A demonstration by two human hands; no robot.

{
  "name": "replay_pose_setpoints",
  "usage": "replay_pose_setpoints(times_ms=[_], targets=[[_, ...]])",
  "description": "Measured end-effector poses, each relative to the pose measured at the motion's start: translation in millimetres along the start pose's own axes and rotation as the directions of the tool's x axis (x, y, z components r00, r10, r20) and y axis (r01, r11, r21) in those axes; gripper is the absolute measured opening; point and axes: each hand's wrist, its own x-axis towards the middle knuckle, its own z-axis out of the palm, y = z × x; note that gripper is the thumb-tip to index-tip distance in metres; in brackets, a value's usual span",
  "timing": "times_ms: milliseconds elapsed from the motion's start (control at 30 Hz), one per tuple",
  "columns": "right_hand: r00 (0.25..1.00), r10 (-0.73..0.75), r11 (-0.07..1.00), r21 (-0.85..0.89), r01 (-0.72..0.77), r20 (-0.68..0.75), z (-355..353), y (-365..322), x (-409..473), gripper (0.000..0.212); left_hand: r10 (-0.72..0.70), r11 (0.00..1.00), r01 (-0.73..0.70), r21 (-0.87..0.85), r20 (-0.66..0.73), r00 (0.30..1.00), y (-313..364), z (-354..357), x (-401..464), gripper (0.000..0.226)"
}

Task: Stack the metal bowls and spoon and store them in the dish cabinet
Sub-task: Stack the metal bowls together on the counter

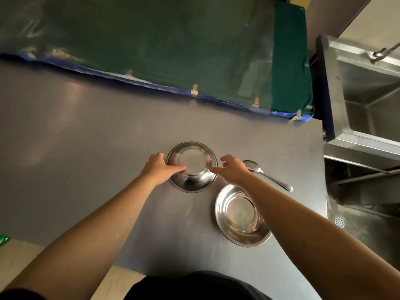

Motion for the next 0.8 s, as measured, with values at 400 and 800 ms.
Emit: replay_pose_setpoints(times_ms=[400, 800], targets=[[0.962, 0.226, 0.856, 0.44, -0.272, 0.156, 20, -15, 29, 0.084, -0.088, 0.956, 0.121, -0.267, 0.135, 0.987, 8, 1, 30, 0.087], [0.982, 0.08, 0.782, 0.601, -0.167, 0.169, 5, -25, 30, 0.016, -0.067, 0.812, 0.185, -0.553, 0.227, 0.972, 4, -12, 18, 0.07]])
